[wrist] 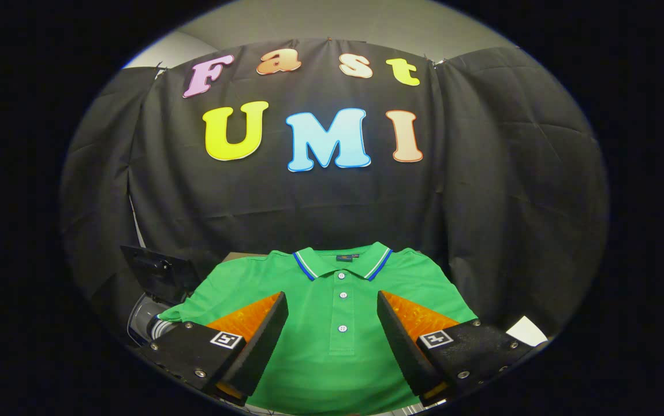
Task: Put the clothes into the washing machine and then close the washing machine lid.
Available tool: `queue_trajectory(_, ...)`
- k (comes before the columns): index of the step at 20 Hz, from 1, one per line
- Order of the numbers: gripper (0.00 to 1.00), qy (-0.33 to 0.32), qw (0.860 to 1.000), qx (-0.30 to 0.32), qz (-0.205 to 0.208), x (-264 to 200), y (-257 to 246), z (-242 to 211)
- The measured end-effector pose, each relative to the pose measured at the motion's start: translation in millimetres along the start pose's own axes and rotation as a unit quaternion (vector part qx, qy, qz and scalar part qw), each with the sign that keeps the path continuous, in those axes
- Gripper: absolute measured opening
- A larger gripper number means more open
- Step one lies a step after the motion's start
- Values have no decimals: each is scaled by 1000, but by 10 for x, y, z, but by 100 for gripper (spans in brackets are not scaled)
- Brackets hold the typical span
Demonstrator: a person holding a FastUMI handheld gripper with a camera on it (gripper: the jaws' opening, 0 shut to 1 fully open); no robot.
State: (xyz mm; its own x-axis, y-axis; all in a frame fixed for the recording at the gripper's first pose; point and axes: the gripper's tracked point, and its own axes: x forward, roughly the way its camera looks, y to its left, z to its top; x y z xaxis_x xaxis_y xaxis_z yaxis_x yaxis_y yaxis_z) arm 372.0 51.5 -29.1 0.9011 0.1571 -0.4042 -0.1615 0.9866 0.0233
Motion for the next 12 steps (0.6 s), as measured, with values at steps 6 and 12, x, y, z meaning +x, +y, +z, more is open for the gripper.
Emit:
queue_trajectory(6,96,78,997,4,28,361,32,-205)
queue_trajectory(12,96,114,993,-7,35,538,69,-354)
